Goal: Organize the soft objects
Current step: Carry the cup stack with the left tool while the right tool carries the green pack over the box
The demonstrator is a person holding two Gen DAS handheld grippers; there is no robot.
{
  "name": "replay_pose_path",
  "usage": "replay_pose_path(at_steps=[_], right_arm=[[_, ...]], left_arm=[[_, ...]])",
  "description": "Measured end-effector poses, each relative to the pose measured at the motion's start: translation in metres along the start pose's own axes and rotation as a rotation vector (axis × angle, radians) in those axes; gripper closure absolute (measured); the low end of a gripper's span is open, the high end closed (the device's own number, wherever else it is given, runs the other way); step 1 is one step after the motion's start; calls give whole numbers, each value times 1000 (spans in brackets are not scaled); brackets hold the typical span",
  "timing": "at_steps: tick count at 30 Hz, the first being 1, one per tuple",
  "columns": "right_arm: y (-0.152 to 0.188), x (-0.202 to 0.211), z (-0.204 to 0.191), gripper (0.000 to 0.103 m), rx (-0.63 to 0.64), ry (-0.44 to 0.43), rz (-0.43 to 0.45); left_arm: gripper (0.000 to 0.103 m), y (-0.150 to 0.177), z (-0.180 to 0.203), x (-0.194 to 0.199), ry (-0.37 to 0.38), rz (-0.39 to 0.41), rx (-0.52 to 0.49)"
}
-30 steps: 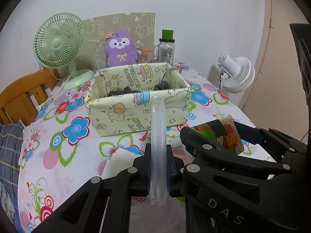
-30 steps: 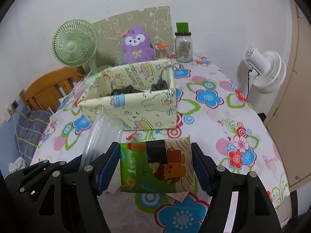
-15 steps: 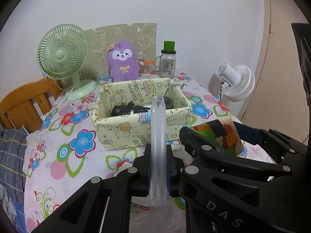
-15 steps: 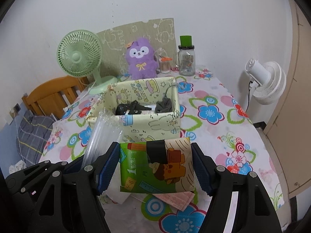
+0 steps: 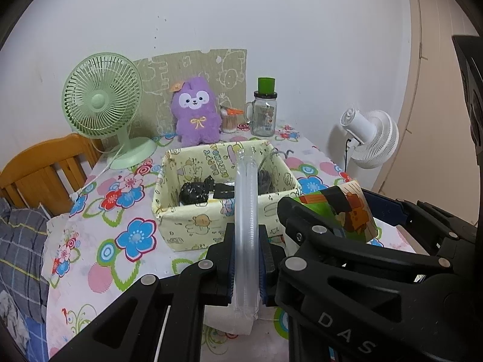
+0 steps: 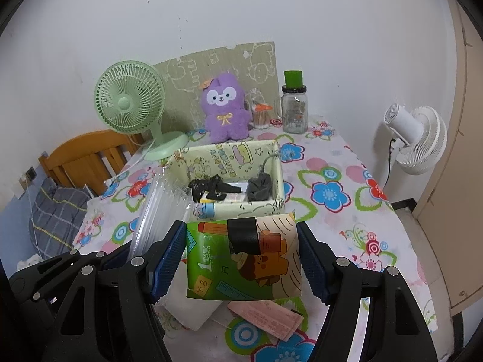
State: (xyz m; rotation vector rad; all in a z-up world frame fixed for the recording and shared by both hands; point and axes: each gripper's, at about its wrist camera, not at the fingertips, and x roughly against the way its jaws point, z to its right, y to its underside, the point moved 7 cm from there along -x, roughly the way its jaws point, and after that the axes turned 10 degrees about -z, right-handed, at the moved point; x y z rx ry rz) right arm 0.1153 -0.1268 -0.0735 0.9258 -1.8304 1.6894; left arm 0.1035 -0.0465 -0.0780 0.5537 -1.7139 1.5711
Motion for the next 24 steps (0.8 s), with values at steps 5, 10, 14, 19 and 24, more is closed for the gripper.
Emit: replay_pose_path(at_steps=[5, 10, 14, 19, 24], right_arm=[[-9, 2, -1, 28, 4, -6, 15], [-17, 4, -1, 28, 5, -10, 28], [-23, 3, 0, 28, 2, -12, 32], [-30, 1, 0, 28, 2, -14, 39], [-38, -1, 0, 28, 1, -18, 45]], left_arm=[[93, -8, -2, 3, -5, 15, 1], [93, -16, -2, 4, -10, 25, -2], [93, -21, -3, 3, -12, 29, -5], [93, -28, -5, 1, -17, 35, -6], [93, -36, -7, -1, -22, 39, -7]])
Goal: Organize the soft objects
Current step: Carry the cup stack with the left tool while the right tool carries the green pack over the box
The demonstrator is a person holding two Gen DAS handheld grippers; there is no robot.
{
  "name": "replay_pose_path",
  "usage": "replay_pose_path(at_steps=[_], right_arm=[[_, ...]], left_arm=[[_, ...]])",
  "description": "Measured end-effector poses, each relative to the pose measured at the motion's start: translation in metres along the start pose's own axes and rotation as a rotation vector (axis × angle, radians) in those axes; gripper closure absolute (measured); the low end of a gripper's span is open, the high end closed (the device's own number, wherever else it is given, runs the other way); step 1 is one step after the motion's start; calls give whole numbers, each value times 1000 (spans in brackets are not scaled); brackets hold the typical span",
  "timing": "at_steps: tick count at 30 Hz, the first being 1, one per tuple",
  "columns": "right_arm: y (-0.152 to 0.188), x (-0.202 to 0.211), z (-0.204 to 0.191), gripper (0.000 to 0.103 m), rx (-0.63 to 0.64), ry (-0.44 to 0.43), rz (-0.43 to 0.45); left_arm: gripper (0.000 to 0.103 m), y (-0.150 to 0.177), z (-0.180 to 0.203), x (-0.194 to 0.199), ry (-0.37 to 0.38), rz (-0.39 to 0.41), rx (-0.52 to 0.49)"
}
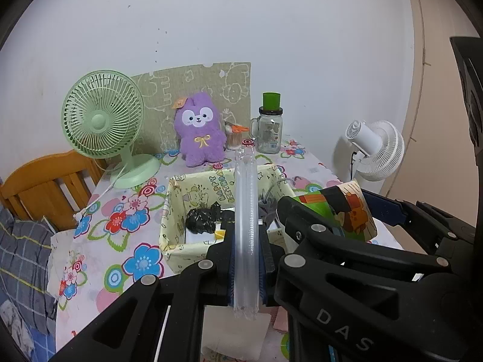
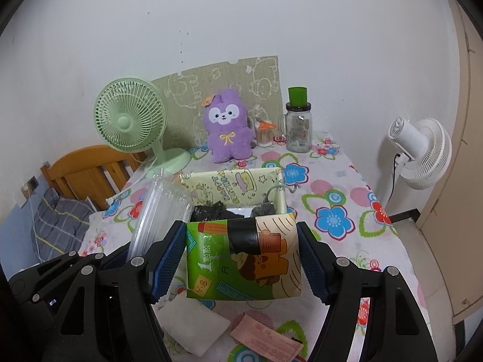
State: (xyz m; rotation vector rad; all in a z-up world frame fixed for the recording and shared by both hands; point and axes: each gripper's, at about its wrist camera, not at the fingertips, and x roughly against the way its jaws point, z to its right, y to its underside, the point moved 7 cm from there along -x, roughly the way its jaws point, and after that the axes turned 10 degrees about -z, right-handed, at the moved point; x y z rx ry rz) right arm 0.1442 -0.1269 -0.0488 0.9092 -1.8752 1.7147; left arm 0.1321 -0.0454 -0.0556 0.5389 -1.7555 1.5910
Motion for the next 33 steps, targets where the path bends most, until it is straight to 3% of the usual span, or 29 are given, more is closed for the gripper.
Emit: replay_pose_path(at_steps=[33], right_arm=[[-47, -49, 3, 28, -15, 3, -10]], left_arm=[[93, -42, -21, -48, -21, -15, -6]])
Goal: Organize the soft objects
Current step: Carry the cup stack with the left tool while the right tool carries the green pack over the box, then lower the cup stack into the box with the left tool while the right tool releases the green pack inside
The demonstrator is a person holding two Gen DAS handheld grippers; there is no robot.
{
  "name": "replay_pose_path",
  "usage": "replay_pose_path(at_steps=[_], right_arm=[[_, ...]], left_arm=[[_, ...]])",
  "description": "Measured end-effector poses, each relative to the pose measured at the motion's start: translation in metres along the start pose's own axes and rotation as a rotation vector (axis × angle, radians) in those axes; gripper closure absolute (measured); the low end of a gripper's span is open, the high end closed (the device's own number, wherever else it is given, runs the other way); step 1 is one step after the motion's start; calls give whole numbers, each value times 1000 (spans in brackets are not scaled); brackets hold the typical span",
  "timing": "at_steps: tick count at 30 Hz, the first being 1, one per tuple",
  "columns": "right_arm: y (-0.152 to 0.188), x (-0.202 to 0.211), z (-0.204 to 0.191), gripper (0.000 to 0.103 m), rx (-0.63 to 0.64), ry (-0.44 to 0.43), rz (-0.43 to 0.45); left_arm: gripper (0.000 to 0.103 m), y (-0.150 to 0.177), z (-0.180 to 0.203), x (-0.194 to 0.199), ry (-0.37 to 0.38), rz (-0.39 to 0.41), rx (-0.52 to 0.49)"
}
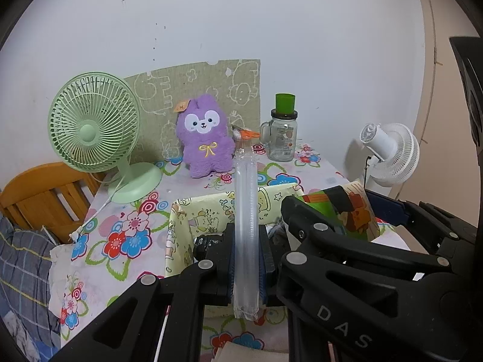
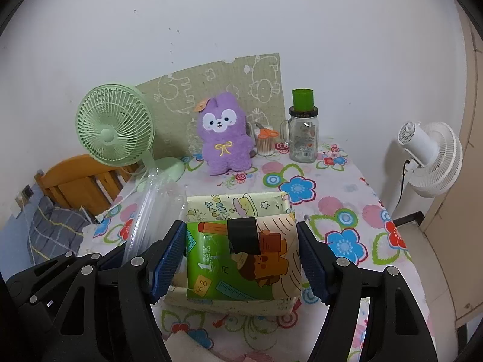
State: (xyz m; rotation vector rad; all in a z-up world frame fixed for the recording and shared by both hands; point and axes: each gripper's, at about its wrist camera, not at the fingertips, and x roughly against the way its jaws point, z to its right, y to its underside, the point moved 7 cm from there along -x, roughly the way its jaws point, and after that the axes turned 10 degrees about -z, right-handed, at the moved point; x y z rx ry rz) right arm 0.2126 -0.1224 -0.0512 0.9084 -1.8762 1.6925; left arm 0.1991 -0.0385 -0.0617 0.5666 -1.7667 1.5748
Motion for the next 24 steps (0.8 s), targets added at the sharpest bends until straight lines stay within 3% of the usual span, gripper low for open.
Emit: replay_pose_path(at_steps=[24], right_arm=[[-19, -53, 0, 28, 14, 7, -54]], left_arm=[[92, -15, -19, -50, -1, -56, 20]])
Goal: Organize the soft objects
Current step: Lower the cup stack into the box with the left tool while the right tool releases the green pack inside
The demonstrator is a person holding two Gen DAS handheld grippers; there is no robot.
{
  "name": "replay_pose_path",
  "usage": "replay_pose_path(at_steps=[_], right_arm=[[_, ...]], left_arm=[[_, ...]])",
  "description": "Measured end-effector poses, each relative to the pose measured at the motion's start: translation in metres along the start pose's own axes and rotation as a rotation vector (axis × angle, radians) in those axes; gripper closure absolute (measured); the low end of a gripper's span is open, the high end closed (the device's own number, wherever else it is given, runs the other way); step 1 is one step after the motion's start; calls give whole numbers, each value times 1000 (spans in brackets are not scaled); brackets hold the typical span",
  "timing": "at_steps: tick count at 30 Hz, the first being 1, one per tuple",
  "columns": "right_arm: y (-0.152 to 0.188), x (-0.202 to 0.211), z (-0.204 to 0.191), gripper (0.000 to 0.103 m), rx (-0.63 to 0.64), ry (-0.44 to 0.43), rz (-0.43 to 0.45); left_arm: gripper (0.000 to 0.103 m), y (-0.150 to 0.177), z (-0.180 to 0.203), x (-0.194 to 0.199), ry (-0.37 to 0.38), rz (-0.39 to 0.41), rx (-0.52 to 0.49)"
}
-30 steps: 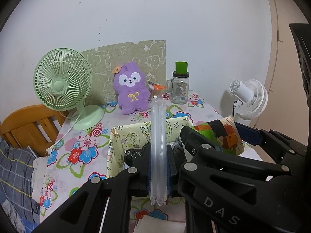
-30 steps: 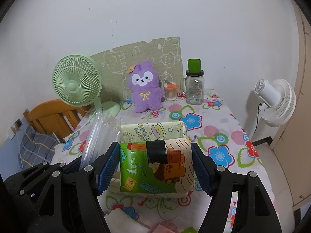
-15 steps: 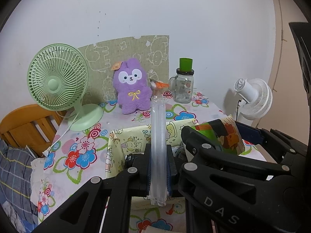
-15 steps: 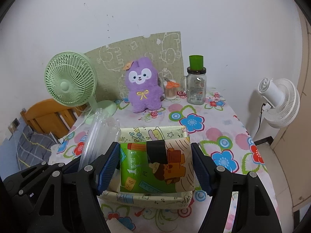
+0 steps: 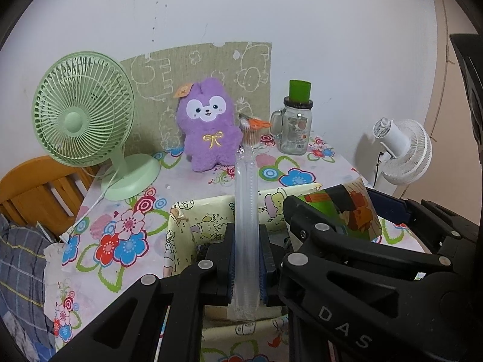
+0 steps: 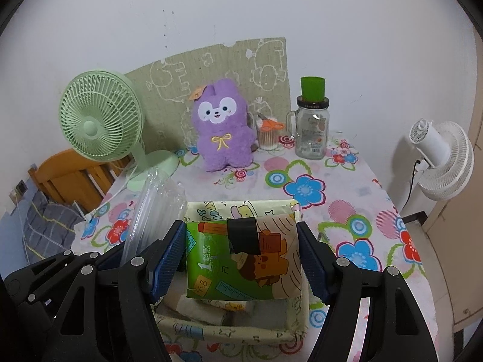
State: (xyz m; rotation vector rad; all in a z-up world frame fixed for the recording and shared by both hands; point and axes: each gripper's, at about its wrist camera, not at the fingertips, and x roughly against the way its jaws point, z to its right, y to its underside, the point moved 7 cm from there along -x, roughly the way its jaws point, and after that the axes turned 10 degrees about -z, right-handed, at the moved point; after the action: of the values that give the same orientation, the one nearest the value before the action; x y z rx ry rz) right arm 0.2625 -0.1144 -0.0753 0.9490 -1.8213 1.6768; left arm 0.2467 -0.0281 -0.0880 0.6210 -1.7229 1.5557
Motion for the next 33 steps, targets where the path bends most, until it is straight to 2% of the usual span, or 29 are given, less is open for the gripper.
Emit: replay_pose_path(at_steps=[3, 5, 10, 12, 14, 22, 26, 33], right_arm=[[-1, -8, 0, 28, 4, 14, -5], [-2, -12, -2, 28, 16, 21, -9], [-3, -26, -9, 28, 41, 11, -30], [-2, -31, -11, 28, 47, 6, -45], [-1, -37, -12, 28, 50, 5, -58], [3, -55, -12, 27, 45, 4, -100], [5, -60, -10, 20, 32, -2, -127], [8, -50, -13, 15, 43, 0, -103]], left_arm=[[90, -1, -4, -8, -8, -11, 4], [76, -1, -8, -14, -9, -21, 14], [61, 2, -13, -27, -8, -59, 22], [59, 4, -14, -31, -6, -76, 21], [50, 6, -14, -35, -5, -89, 20], [39, 11, -19, -46, -9, -120, 31], [32, 13, -19, -45, -1, -122, 26], [28, 14, -11, -36, -9, -105, -2]])
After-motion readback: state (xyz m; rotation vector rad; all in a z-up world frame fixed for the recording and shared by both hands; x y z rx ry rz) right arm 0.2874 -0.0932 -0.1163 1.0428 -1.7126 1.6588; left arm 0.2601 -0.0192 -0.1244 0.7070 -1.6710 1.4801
